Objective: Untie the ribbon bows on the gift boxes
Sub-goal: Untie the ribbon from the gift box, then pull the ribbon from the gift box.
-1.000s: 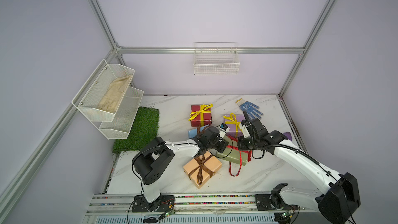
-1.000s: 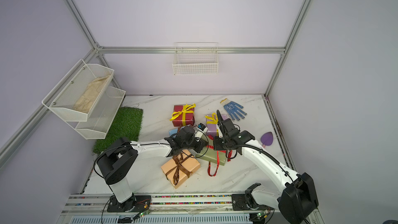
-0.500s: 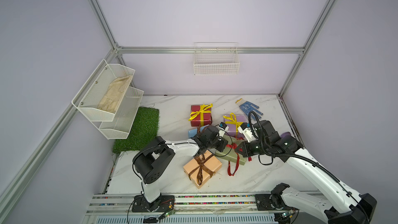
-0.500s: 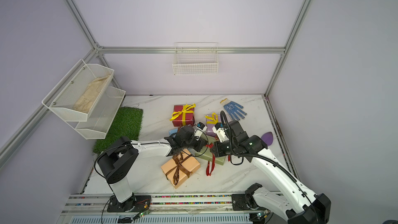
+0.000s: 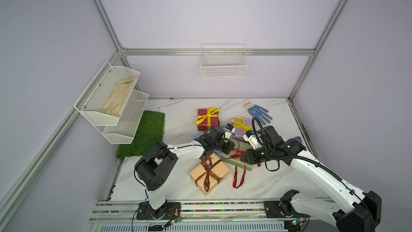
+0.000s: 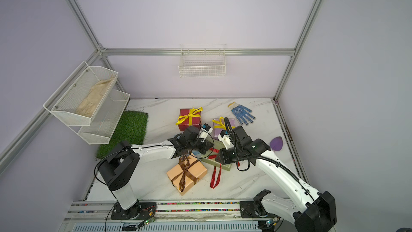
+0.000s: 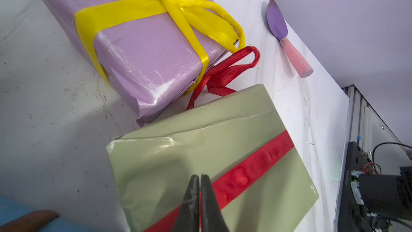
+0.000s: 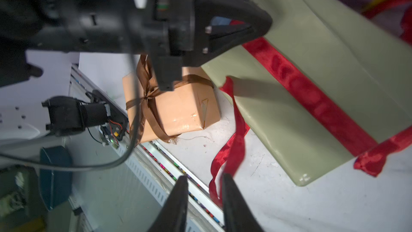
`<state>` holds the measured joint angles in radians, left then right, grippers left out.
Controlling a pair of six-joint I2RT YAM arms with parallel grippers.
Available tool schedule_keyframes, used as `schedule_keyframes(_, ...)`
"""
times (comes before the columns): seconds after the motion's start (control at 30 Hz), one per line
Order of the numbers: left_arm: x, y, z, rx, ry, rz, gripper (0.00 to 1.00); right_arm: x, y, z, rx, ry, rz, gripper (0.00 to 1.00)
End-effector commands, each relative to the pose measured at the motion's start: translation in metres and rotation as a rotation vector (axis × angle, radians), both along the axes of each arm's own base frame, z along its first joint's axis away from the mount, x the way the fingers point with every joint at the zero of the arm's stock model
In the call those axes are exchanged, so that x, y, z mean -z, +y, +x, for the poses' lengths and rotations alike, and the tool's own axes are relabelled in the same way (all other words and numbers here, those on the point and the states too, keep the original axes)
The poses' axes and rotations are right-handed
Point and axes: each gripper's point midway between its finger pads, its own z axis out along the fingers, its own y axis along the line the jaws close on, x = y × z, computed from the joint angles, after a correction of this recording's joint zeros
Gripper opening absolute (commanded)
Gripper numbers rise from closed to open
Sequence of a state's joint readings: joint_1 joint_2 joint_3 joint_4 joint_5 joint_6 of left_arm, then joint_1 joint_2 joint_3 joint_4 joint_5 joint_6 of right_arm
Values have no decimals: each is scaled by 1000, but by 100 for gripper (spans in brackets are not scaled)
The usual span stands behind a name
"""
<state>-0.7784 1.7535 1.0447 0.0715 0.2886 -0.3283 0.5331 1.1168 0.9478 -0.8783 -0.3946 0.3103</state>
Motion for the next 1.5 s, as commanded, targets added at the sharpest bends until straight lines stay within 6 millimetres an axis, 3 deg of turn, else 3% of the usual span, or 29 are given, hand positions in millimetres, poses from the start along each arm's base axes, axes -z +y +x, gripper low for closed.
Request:
schedule_keyframes(0.0,-80,-12,6,52,-137,-121,8,7,-12,24,77,-81,-95,45)
schedule_keyframes(0.1,-91,-10,3,52,-144,-131,8,12,-20,41,118,-124,-162,47)
schedule_keyframes(0.2,-90,-5,-4,69,-150,-125,8,19,-25,58,128,-183,-228,47)
schedule_keyframes(0.5,-46,14,-20,64,-96,-54,7,38,-12,86,67,-250,-258,44)
schedule_keyframes(1.07,-31,34,-30,71,-104,52,2,88,-3,92,-15,-185,-306,49)
schedule_keyframes(1.47,-31,35,-33,73,-89,49,2,96,3,78,-81,-157,-301,45)
